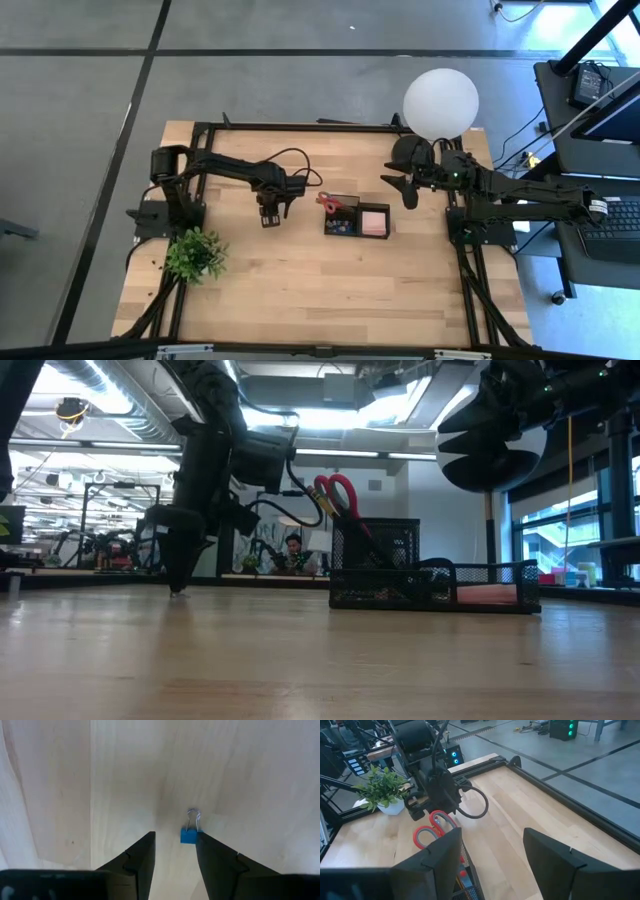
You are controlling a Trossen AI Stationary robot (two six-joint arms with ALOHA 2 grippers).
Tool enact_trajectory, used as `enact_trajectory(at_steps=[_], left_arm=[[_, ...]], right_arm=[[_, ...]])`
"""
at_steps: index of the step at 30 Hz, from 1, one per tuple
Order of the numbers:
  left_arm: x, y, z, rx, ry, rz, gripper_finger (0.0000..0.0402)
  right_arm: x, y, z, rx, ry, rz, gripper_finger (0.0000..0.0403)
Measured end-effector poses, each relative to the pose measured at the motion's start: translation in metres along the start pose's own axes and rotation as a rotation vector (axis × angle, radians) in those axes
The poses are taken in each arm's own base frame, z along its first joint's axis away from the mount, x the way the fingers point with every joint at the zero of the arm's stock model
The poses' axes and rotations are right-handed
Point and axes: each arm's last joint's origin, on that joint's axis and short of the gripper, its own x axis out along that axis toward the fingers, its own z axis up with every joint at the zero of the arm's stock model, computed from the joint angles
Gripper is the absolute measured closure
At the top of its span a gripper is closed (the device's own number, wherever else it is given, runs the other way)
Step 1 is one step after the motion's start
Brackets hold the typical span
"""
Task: Pick and place office supplies into organizer
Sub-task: Put the blue binder clip into the black desk organizer
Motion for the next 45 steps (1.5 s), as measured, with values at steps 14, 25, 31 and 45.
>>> enact_trajectory(at_steps=[14,25,31,45], left_arm=[[-0.012,0.003,-0.002,-0.037,-0.053,-0.027,0.0264],[-0.012,0.0,-0.002,-0.048,-0.054,-0.036,0.0264],[-0.012,-0.005,-0.003,-0.011,-0.056,-0.034,0.0265],[-0.012,-0.004,-0.003,0.006,-0.058,-0.005,0.0265]], right_arm=[[0.0,0.0,0.0,-0.004,0.0,-0.001,0.0185],[0.0,0.0,0.0,-0.002,0.0,-0.003,0.0185],[0.0,0.0,0.0,-0.002,0.0,-0.002,0.0185],[0.0,0.0,0.0,-0.002,0.0,-0.001,0.0185]])
